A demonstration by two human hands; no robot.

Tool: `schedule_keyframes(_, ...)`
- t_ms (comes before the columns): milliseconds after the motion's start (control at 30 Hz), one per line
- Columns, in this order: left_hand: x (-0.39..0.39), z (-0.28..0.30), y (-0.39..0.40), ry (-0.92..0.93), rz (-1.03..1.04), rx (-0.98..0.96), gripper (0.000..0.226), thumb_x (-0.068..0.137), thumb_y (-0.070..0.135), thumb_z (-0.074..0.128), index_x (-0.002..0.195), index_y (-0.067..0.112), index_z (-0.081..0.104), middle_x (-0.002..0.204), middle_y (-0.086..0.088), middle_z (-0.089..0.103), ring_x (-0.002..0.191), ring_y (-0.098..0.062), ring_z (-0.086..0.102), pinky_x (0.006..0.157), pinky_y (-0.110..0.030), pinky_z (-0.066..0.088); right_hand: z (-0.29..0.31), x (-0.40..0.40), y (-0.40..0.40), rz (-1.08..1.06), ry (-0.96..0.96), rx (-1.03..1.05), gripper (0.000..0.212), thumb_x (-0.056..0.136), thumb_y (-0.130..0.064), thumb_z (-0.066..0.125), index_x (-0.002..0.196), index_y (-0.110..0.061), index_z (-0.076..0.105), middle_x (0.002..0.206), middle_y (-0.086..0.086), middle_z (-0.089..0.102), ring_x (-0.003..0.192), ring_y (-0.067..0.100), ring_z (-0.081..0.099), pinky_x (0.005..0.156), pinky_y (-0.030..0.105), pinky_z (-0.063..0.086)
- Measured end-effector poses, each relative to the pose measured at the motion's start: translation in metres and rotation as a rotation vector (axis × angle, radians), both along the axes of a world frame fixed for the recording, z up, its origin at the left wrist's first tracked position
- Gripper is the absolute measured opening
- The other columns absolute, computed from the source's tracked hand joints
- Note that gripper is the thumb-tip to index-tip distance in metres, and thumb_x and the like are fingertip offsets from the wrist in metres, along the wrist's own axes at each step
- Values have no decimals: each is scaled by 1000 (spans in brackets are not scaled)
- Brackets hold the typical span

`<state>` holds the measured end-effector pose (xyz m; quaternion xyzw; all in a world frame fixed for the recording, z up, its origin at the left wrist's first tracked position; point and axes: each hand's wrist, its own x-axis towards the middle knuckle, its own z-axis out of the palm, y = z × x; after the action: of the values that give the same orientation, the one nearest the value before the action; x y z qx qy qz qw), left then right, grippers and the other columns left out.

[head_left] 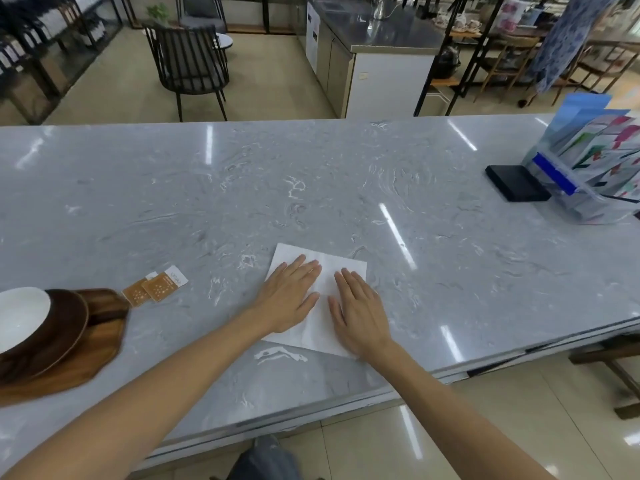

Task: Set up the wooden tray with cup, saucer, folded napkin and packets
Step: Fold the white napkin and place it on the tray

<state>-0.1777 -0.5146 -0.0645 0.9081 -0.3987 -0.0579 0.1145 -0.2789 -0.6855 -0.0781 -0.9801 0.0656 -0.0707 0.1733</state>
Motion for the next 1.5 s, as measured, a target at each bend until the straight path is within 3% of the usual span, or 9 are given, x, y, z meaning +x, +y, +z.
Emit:
schedule_keyframes(100,34,-11,-16,17,50,134,66,106,48,22,160,14,7,170,-2,6,157,-20,1,126,-44,4,-8,30,-11,-53,135,-23,63,108,-44,23,161,-12,13,170,5,13,157,22,8,127,44,6)
schedule_keyframes(467,71,-44,27,31,121,138,69,102,54,10,160,20,-6,168,7,-10,156,-15,-6,126,-47,0,-22,36,-33,-104,253,-47,63,107,-48,14,162,-21,0,170,-8,-4,156,10,-5,128,46,1)
schedule_keyframes(600,85,-34,27,59,90,12,70,101,51,39,158,14,23,166,-2,24,151,-26,21,123,-48,17,-6,47,-53,-74,282,105,62,106,-41,38,161,-24,16,169,-7,15,154,15,14,121,46,15)
schedule_keyframes(767,130,-10,12,191,115,-19,50,84,42,71,128,23,59,127,-4,58,124,-28,41,106,-41,37,23,80,-85,-63,346,213,62,90,-27,73,144,-14,47,135,12,56,123,33,51,106,38,42)
schedule_keyframes(867,149,0,6,274,57,-7,25,82,32,74,103,19,69,103,-3,68,110,-24,54,96,-29,29,30,97,-97,-56,442,283,43,85,-22,78,125,-16,61,99,-2,64,81,15,64,65,8,47)
schedule_keyframes(933,152,7,8,338,50,-46,15,84,26,75,94,16,72,96,-4,71,100,-24,61,91,-29,30,31,104,-103,-58,477,352,18,85,-21,78,97,-25,66,81,-11,61,68,14,62,49,9,43)
schedule_keyframes(1133,134,42,33,742,125,-438,8,89,14,74,87,17,67,90,-8,78,81,-15,70,77,-28,53,59,107,-117,-11,397,627,6,89,-17,74,87,-22,71,79,-13,67,63,-3,56,63,17,45)
schedule_keyframes(1300,119,88,49,665,180,-622,11,90,18,74,97,27,76,94,1,79,86,-12,75,76,-20,56,113,120,-121,170,229,533,30,94,-10,66,112,-33,74,96,-17,71,69,0,57,73,9,46)
schedule_keyframes(1500,113,148,65,475,230,-640,7,88,32,72,94,35,76,85,-3,75,72,-23,67,70,-29,49,172,147,-101,213,-36,420,28,92,-4,64,92,-30,74,98,-13,73,83,3,67,68,10,50)
